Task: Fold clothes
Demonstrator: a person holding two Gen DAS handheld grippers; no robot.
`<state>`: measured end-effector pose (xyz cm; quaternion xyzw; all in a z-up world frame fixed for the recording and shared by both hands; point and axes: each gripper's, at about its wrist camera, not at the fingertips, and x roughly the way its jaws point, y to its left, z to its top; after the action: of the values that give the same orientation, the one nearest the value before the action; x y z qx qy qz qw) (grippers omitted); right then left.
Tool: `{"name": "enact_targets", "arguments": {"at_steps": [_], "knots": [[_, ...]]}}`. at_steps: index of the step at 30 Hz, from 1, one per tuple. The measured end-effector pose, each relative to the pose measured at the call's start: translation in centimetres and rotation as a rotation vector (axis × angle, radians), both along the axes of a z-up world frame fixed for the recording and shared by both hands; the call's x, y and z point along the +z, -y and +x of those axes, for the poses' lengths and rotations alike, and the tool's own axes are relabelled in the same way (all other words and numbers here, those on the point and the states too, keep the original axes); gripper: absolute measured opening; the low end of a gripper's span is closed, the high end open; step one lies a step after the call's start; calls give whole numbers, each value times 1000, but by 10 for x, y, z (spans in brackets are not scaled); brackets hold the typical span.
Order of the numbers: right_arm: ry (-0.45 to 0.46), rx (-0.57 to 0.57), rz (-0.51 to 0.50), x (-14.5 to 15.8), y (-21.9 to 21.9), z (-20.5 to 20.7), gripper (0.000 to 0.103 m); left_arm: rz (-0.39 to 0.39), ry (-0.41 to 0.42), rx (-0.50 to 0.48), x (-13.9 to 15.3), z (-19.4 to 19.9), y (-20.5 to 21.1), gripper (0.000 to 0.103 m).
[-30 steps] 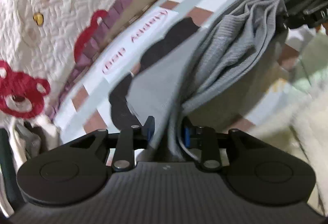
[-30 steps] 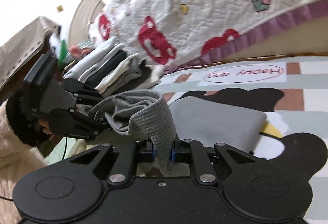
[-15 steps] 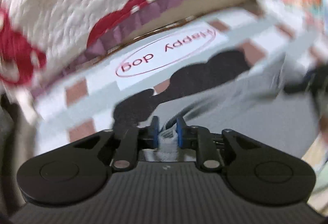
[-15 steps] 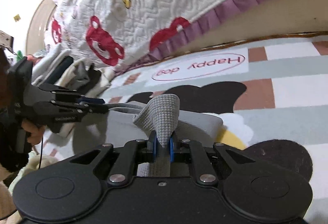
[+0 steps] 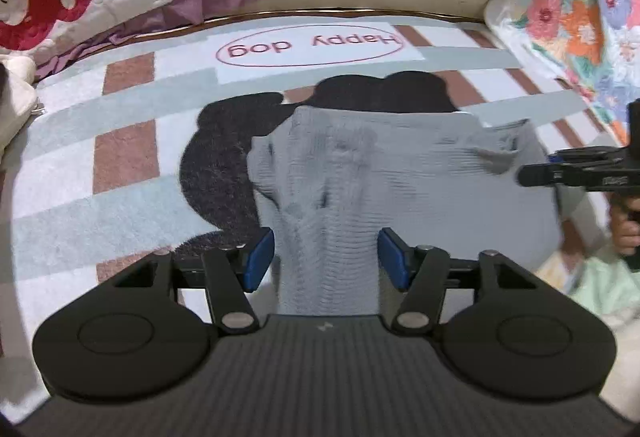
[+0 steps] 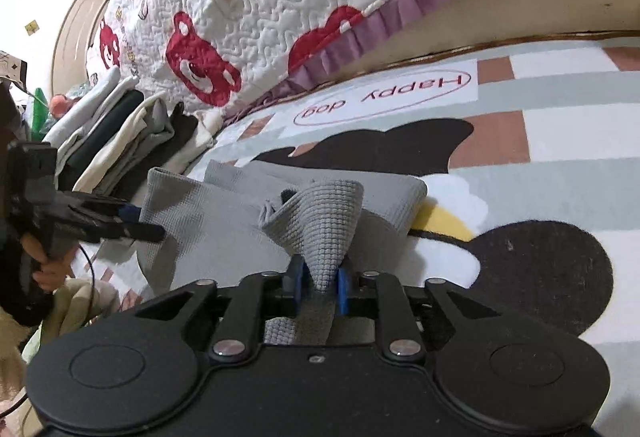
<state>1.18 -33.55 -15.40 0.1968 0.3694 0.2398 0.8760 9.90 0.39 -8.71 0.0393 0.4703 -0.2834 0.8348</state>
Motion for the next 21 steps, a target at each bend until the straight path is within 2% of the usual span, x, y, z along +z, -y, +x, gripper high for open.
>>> {"name": "enact_targets", "arguments": {"at_steps": [2, 3, 4, 5, 6, 7, 10, 13, 15, 17, 20, 21], "knots": [[-20, 10, 24, -4, 3, 5, 36, -23, 8, -4, 0, 3, 1, 16], [-33, 13, 54, -9, 5, 8, 48, -19, 39, -15, 5, 2, 5, 15], [-41, 13, 81, -14, 5, 12, 52, -1, 90, -32, 13, 0, 10, 15], [-17, 13, 73, -13, 2, 13, 52, 12, 138, -42, 21, -2, 15, 15], [8, 13, 65, -13, -1, 15, 37, 6, 172, -46, 30, -3, 19, 15], [39, 12, 58, -11, -4, 15, 8, -10, 196, -48, 37, -5, 21, 15], [139, -36, 88, 10, -1, 15, 9, -22, 227, -21, 36, 4, 23, 15], [164, -74, 15, 16, -3, 22, 9, -68, 217, 39, 21, 26, 24, 17], [126, -111, -30, 12, -3, 30, 8, -88, 146, 79, 3, 45, 28, 19], [60, -152, -64, 2, -4, 36, 8, -64, 119, 105, -9, 53, 32, 25], [18, -170, -133, -14, -10, 40, 9, -60, 136, 156, -11, 51, 24, 37], [29, -161, -162, -13, -14, 40, 9, -55, 169, 181, -8, 49, 20, 46]]}}
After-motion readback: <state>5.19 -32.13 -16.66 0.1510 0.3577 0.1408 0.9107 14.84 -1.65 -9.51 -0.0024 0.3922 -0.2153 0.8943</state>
